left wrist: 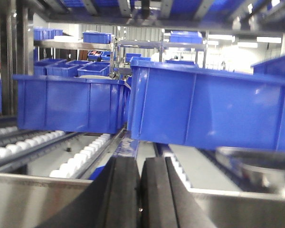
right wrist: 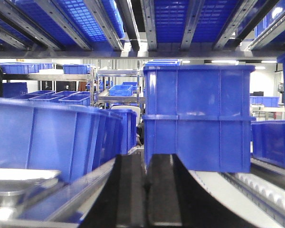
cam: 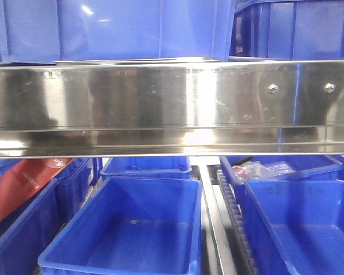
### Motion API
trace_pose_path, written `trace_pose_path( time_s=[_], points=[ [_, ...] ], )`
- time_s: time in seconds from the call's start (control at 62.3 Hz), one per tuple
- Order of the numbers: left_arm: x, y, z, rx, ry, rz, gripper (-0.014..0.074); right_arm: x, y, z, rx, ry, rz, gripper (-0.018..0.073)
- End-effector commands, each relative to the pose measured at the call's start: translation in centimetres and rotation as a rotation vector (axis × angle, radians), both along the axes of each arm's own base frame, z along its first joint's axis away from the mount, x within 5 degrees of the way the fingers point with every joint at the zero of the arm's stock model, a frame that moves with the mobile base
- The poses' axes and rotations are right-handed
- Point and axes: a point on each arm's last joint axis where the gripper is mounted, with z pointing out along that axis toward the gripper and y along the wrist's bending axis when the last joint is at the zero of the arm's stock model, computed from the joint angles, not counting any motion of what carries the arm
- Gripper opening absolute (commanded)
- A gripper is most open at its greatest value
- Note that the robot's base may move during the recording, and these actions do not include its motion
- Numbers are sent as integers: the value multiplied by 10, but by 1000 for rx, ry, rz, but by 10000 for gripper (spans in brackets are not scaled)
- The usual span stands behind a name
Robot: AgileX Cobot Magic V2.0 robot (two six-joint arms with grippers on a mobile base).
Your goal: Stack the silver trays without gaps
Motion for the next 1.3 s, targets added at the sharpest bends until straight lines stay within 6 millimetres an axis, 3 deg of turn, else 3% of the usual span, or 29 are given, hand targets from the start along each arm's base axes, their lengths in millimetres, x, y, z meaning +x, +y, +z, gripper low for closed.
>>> trace_pose_path(
  time_s=[0.0, 0.161, 0.401, 0.594, 0.771, 0.947, 1.124, 1.285],
  points=[
    [-3, 1, 11, -83, -53, -14, 4, -5, 0, 16, 32, 12, 10, -79],
    [-6, 1, 23, -101, -76, -20, 4, -12, 1, 31, 145, 77, 51, -79],
    [-16, -5, 46, -85, 132, -64, 4, -18, 5, 34, 214, 241, 102, -79],
    [-23, -7, 62, -137, 102, -99, 4, -20, 7, 42, 295, 181, 145, -79],
    [-25, -9, 65, -201, 121, -138, 4, -30, 8, 57, 270, 197, 155, -79],
    [-32, -14, 64, -90, 260, -165, 0, -46, 13, 68, 130, 326, 161, -79],
    [-40, -17, 79, -68, 309, -197, -9, -37, 15, 80, 90, 503, 169, -79],
    [-32, -19, 88, -81, 377, -220, -9, -20, 15, 96, 72, 533, 185, -79]
  ],
)
